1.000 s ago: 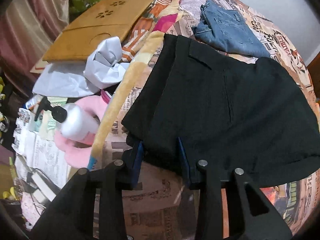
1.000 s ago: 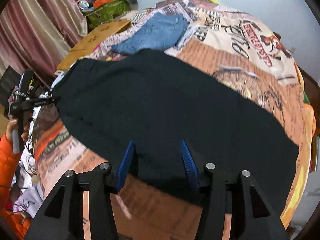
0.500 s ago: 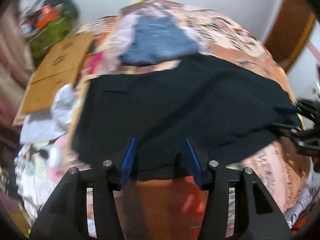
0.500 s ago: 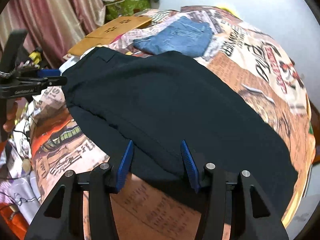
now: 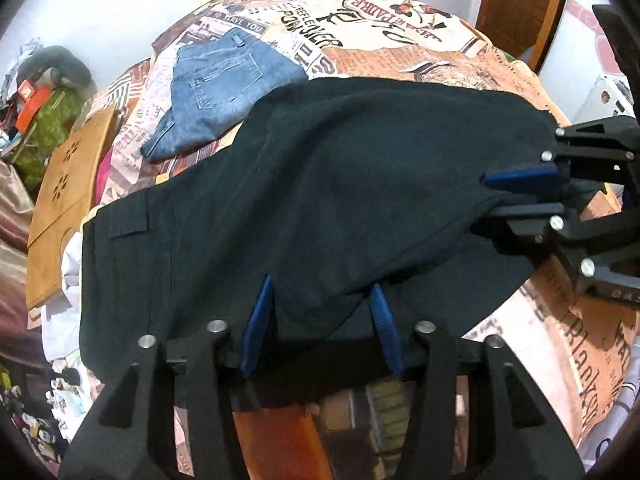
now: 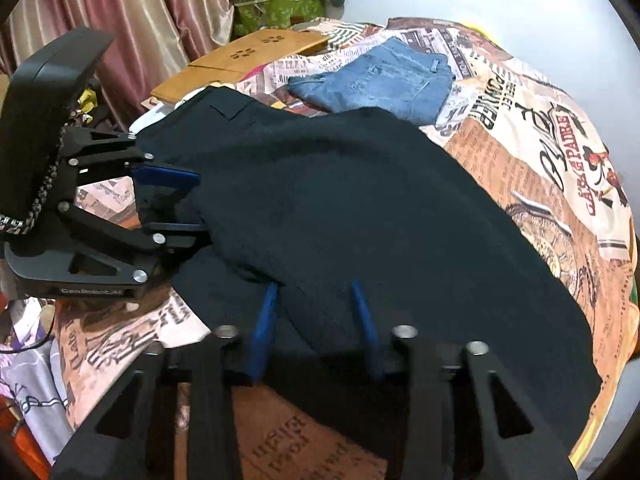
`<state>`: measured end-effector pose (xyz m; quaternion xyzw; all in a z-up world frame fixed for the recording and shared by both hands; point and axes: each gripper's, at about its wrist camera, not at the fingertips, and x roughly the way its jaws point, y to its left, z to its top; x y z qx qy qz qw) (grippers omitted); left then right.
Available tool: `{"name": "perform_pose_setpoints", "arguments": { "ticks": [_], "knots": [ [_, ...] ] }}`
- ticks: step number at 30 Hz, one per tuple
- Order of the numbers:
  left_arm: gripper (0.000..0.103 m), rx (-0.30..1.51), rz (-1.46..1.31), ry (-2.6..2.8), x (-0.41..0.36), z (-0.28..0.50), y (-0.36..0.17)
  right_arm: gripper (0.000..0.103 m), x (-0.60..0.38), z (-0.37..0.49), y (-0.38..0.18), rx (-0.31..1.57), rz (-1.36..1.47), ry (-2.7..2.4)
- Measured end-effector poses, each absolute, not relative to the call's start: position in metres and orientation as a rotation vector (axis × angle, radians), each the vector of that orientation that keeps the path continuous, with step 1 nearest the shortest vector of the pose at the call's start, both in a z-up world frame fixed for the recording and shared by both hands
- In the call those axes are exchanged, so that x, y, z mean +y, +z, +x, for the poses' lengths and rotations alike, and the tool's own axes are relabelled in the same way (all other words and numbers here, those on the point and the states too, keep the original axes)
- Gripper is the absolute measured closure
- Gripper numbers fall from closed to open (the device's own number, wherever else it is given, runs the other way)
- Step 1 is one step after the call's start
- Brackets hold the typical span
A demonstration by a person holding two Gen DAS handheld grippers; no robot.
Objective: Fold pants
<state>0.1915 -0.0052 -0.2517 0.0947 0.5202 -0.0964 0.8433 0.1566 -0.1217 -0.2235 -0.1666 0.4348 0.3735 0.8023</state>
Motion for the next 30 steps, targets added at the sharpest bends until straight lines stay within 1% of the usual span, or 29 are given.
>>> {"name": "perform_pose_setpoints", "arguments": {
  "ticks": [1, 3, 10, 15, 17, 18, 20, 24, 27, 29, 30],
  "knots": [
    [0.067, 1.094, 0.195, -0.215, -0.005, 0.191, -0.251, 0.090, -0.122, 0.156, -0.222, 0.922, -0.357, 0.801],
    [0.074, 1.086, 0.191, -0.223, -0.006, 0.188, -0.248, 0.093, -0.123, 0.154, -0.219, 0.905, -0.352, 0.808],
    [0.088, 1.031, 0.199, -0.215, -0.014, 0.181, -0.229, 0.097, -0.130, 0.147, -0.208, 0.866, -0.332, 0.824],
    [0.093, 1.022, 0.162, -0.233, -0.015, 0.173, -0.218, 0.099, -0.138, 0.139, -0.200, 0.851, -0.322, 0.828],
    [0.094, 1.029, 0.147, -0.237, -0.015, 0.170, -0.220, 0.099, -0.142, 0.136, -0.198, 0.856, -0.315, 0.832],
    [0.097, 1.034, 0.143, -0.237, -0.016, 0.169, -0.221, 0.099, -0.145, 0.134, -0.199, 0.859, -0.313, 0.830],
    [0.097, 1.048, 0.128, -0.239, -0.018, 0.166, -0.225, 0.100, -0.149, 0.132, -0.202, 0.871, -0.311, 0.821],
    [0.102, 1.064, 0.110, -0.271, -0.026, 0.158, -0.231, 0.100, -0.158, 0.130, -0.210, 0.913, -0.286, 0.798],
    [0.102, 1.054, 0.130, -0.275, -0.034, 0.154, -0.230, 0.100, -0.164, 0.128, -0.208, 0.913, -0.266, 0.777],
    [0.102, 1.043, 0.140, -0.257, -0.034, 0.153, -0.226, 0.097, -0.166, 0.128, -0.205, 0.909, -0.267, 0.764],
    [0.102, 1.037, 0.129, -0.246, -0.033, 0.155, -0.223, 0.091, -0.166, 0.129, -0.203, 0.905, -0.273, 0.760]
  ]
}}
